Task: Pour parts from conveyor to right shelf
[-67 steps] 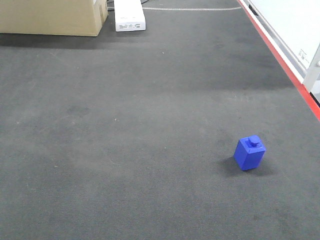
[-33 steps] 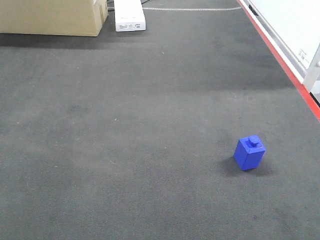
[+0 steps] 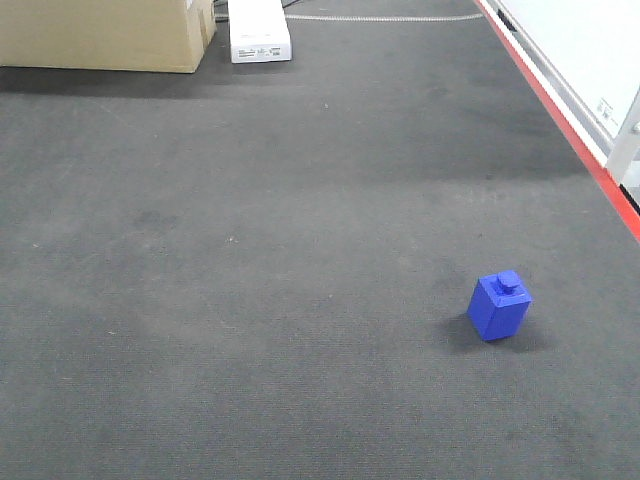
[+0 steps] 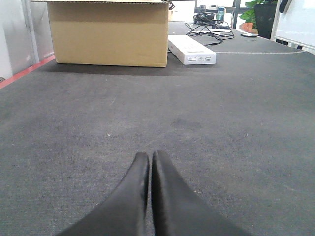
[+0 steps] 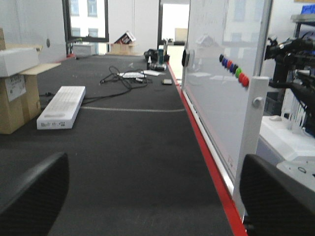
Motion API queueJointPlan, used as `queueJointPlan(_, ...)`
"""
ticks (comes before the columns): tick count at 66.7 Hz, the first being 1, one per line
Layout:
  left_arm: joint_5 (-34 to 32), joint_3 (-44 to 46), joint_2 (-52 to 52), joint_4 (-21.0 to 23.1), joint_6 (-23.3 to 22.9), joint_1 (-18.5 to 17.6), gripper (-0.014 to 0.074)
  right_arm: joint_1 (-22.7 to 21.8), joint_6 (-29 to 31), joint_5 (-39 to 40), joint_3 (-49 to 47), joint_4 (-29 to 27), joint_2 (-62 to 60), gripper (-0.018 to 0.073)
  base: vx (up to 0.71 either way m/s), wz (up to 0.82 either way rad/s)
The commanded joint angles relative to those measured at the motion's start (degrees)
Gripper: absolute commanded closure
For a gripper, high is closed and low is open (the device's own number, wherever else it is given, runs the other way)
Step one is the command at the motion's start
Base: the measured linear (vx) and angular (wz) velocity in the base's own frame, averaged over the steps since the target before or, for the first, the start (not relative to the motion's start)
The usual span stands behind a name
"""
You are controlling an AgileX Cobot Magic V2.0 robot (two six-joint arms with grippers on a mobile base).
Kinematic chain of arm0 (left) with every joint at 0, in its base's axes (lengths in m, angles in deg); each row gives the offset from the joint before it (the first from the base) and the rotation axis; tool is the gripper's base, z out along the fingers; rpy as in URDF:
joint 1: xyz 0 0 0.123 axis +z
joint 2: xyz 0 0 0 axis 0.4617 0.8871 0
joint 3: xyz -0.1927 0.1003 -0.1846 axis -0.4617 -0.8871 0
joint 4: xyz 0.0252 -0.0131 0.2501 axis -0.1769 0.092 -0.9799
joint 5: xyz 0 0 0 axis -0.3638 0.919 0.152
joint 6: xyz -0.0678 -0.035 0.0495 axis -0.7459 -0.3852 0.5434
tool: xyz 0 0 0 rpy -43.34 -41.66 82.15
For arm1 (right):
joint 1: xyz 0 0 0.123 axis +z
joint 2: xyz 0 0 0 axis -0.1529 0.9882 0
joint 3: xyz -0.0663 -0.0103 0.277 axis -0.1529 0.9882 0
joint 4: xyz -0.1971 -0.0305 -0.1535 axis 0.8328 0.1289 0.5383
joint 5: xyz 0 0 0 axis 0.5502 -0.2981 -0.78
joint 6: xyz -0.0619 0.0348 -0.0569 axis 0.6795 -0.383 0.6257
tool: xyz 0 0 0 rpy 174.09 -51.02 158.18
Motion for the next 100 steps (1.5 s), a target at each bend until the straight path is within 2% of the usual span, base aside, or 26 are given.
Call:
queueJointPlan(1,-4.53,1.12,1.01,0.45,-0.49,-0.3,0.0602,0.07,-0.35,5.46,-1.91,-1.63,2.5,-0.016,0.0,0.0)
queueJointPlan(8,-4.53,1.12,1.01,0.45,-0.49,-0.3,0.0602,0.07,0.44,1.04,-2.12,-5.38,3.91,-0.0136,0.0,0.0)
queueJointPlan(19,-4.53,1.12,1.01,0.45,-0.49,-0.3,0.0602,0.07,4.91,-15.52,-7.0,-5.73,10.98,-0.0106,0.0,0.0)
queueJointPlan(30,-4.53,1.12,1.01,0.45,-0.49,-0.3,0.0602,0.07,11.36,-30.66,-15.99,-9.64,20.76,-0.0097,0.0,0.0)
queueJointPlan(47,-4.53,1.12,1.01,0.45,-0.49,-0.3,0.0602,0.07,20.03,-47.34,-31.25,-15.97,35.86,-0.0085,0.0,0.0)
queueJointPlan(62,-4.53,1.12,1.01,0.45,-0.49,-0.3,0.0602,0.07,21.07,-63.6,-45.33,-14.1,48.9,-0.0074,0.0,0.0)
queueJointPlan(75,-4.53,1.12,1.01,0.45,-0.49,-0.3,0.0602,0.07,21.34,-66.09,-53.85,-16.18,55.96,-0.0059,0.0,0.0)
queueJointPlan(87,-4.53,1.12,1.01,0.45,-0.49,-0.3,0.0602,0.12,21.49,-66.09,-54.39,-16.16,58.96,-0.0046,0.0,0.0)
queueJointPlan(100,-4.53,1.12,1.01,0.45,-0.49,-0.3,0.0602,3.12,20.83,-66.09,-54.39,-14.47,60.61,-0.0036,0.0,0.0)
